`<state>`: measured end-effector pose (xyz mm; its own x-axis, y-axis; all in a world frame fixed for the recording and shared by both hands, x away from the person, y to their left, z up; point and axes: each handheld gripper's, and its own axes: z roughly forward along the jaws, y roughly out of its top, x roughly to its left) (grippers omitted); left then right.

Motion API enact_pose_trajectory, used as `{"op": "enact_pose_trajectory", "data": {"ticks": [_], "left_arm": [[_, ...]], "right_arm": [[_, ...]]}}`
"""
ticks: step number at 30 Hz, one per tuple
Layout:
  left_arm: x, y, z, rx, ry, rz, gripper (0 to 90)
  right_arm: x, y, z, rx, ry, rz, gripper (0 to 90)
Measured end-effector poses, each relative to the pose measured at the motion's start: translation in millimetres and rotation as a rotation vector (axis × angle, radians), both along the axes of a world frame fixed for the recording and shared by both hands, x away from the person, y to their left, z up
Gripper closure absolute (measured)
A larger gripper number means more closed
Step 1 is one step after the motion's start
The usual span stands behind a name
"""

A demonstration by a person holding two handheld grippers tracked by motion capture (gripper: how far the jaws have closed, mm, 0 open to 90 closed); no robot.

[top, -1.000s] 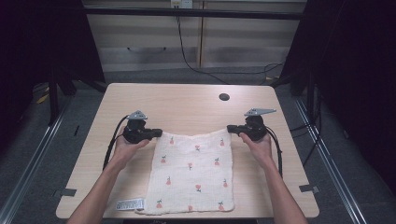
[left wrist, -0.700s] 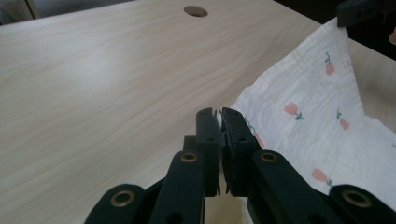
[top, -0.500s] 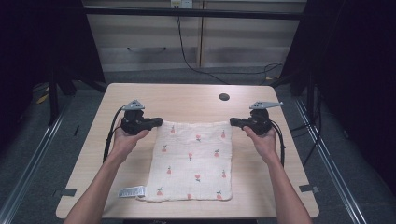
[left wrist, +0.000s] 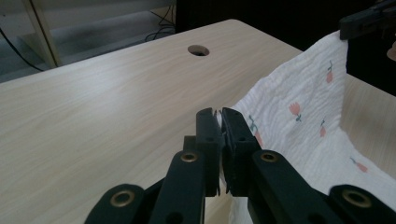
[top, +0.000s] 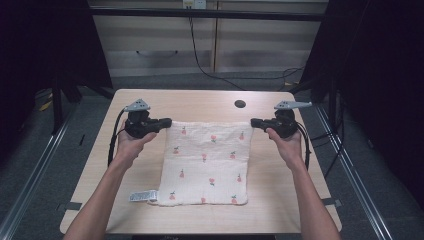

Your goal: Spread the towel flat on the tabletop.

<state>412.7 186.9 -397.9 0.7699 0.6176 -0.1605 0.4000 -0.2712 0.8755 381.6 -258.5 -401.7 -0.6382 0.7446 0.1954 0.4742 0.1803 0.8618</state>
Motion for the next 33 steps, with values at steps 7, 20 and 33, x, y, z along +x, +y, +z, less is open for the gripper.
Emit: {"op": "enact_pose_trajectory", "data": {"ticks": [7, 20, 33], "left_arm": [[0.0, -1.2, 14.6, -0.004, -0.026, 0.002, 86.4], [-0.2, 6.3, 19.5, -0.018, -0.043, 0.030, 86.3], [-30.2, 12.6, -3.0, -0.010, -0.043, 0.010, 86.3]], "right_arm": [[1.2, 2.5, 10.5, 0.022, -0.027, 0.001, 89.2], [-0.7, 1.9, 29.6, 0.045, -0.077, 0.017, 89.2], [-31.1, 0.2, -3.9, 0.066, -0.049, 0.055, 89.2]]}}
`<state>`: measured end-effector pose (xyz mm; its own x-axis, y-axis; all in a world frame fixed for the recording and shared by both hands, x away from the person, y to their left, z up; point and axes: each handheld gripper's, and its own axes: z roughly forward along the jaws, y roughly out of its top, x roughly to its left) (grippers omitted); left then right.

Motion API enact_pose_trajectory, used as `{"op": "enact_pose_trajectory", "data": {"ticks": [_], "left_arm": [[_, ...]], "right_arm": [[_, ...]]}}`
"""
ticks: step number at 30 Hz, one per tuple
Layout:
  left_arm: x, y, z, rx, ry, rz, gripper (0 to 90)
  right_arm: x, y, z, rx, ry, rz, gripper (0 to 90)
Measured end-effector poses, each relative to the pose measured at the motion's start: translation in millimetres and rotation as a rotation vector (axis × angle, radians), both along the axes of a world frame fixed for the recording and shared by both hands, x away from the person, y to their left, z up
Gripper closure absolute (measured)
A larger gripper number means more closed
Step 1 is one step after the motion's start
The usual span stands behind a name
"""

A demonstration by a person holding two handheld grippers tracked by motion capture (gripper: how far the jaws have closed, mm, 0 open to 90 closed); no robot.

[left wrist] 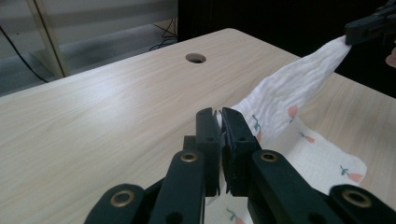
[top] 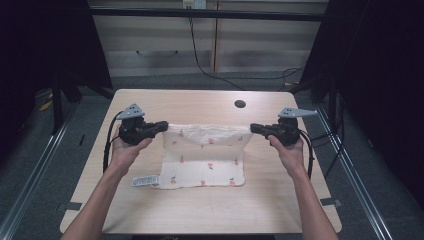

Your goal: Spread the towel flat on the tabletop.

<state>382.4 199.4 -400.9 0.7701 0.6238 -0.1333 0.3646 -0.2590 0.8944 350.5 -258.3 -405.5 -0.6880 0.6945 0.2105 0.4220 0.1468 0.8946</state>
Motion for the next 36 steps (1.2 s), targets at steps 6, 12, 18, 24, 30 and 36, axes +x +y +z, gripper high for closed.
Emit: {"op": "enact_pose_trajectory", "data": {"ticks": [6, 12, 18, 24, 30, 36], "left_arm": [[-13.8, 6.2, -17.0, 0.003, 0.012, 0.003, 86.3], [-24.9, 11.2, -25.6, 0.016, 0.028, -0.003, 86.3], [-37.3, 13.6, -27.3, 0.022, 0.019, -0.011, 86.3], [-51.9, 13.6, -29.7, 0.013, 0.004, -0.020, 86.3], [-65.4, 14.5, -42.5, 0.056, 0.031, -0.055, 86.2], [-75.8, 16.0, -61.8, 0.129, 0.070, -0.090, 86.1]], "right_arm": [[-13.0, -2.4, -16.6, -0.002, 0.024, 0.008, 89.2], [-25.5, 1.7, -27.5, -0.027, 0.049, 0.039, 89.2], [-34.1, 2.6, -32.6, -0.036, 0.053, 0.035, 89.2], [-42.4, 2.1, -38.5, -0.050, 0.058, 0.037, 89.2], [-51.7, 2.9, -48.1, -0.077, 0.085, 0.048, 89.1], [-61.4, 6.6, -60.9, -0.128, 0.128, 0.071, 89.1]]}}
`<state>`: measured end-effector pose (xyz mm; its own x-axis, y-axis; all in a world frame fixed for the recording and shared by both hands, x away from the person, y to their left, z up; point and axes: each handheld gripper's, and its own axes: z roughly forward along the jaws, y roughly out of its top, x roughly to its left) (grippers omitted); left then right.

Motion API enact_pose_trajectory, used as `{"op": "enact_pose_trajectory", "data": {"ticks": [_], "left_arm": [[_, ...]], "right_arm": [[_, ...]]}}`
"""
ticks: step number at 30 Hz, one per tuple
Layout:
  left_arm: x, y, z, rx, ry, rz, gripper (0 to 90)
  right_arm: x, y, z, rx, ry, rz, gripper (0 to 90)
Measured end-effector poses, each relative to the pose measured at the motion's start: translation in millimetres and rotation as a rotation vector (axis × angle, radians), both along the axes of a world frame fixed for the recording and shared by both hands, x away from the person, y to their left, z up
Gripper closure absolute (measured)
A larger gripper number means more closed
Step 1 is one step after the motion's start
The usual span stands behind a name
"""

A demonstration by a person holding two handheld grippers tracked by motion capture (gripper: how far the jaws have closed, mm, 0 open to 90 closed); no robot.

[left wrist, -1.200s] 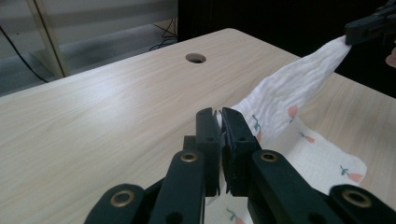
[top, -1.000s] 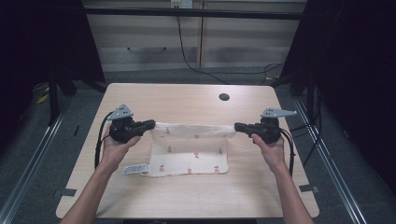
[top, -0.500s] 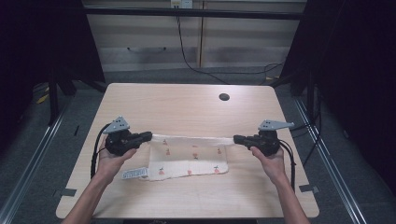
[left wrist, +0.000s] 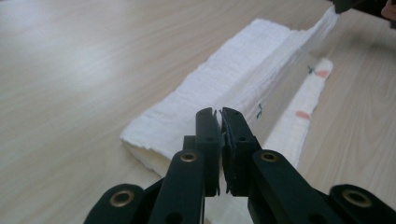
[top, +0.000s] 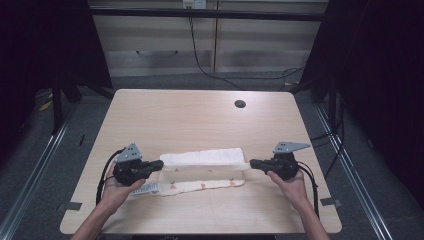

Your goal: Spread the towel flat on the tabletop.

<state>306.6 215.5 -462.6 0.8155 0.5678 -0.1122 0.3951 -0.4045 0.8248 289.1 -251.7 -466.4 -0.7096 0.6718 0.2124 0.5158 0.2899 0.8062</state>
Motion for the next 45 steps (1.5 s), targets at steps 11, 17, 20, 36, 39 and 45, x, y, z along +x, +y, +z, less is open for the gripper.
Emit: {"op": "enact_pose_trajectory", "data": {"ticks": [11, 17, 20, 36, 39, 45], "left_arm": [[-9.7, -6.1, -24.9, 0.053, 0.045, -0.035, 85.4], [-12.5, -6.7, -30.7, 0.080, 0.060, -0.044, 83.2], [-12.9, -6.8, -29.8, 0.072, 0.065, -0.048, 81.3], [-1.6, -2.1, -17.6, 0.019, 0.053, -0.011, 73.9], [11.7, -8.4, -19.3, 0.034, 0.058, 0.006, 73.5], [40.0, -15.7, -27.8, 0.061, 0.078, 0.051, 74.5]], "right_arm": [[-8.6, 7.0, -22.0, -0.042, 0.048, 0.015, 88.3], [-12.9, 10.1, -22.9, -0.084, 0.041, 0.025, 86.9], [-13.4, 8.4, -24.2, -0.082, 0.046, 0.024, 83.2], [-9.0, 7.8, -13.7, -0.010, 0.046, -0.004, 62.4], [2.0, 12.0, -12.3, -0.017, 0.039, -0.006, 65.0], [31.8, 23.0, -11.9, -0.021, 0.036, 0.003, 72.8]]}}
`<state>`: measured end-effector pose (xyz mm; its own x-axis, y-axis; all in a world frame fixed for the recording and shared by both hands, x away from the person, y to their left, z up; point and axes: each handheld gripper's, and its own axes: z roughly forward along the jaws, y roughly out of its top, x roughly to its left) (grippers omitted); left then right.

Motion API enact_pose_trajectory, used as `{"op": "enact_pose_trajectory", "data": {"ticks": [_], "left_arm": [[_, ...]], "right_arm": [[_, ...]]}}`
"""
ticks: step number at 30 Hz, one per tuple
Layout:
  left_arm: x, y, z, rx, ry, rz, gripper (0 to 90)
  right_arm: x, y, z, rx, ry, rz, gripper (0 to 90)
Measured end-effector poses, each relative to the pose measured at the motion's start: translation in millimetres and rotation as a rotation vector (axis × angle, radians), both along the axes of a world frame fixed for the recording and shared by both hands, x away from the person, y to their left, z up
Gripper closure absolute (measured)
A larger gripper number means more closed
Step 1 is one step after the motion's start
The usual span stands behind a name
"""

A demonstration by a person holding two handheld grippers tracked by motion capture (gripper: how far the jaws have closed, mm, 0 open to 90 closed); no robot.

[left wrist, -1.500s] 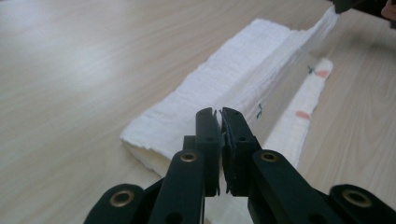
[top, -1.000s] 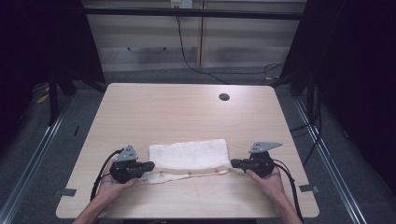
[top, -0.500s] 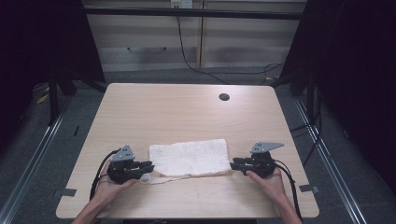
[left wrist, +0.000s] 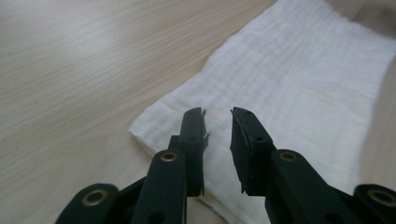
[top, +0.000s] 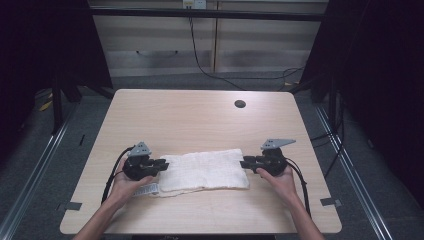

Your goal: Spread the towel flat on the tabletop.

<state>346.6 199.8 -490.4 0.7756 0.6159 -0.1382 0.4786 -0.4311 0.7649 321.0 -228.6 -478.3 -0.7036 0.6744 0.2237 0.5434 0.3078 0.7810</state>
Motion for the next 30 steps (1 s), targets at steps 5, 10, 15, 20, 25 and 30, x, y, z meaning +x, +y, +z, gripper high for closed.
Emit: {"op": "enact_pose_trajectory", "data": {"ticks": [5, 10, 15, 20, 25, 30], "left_arm": [[11.2, -0.6, -13.2, 0.018, 0.033, 0.027, 75.1], [11.1, 0.2, -16.2, 0.016, 0.023, 0.023, 75.1], [9.2, -0.2, -16.3, 0.015, 0.021, 0.011, 71.2], [7.7, -1.8, -16.4, 0.021, 0.014, 0.005, 70.5], [6.3, -2.0, -17.1, 0.009, 0.020, -0.002, 70.4], [-1.0, -5.9, -16.9, 0.016, 0.007, -0.035, 70.4]], "right_arm": [[27.9, 11.3, -4.2, -0.011, 0.009, -0.013, 76.2], [43.5, 22.1, -15.4, -0.044, 0.040, -0.026, 76.2], [37.7, 22.3, -26.5, -0.095, 0.073, -0.022, 74.9], [25.1, 11.9, -27.0, -0.084, 0.075, -0.026, 76.0], [10.3, 12.0, -24.0, -0.130, 0.060, -0.005, 75.3], [-8.9, 11.3, -21.1, -0.159, 0.066, 0.018, 75.3]]}}
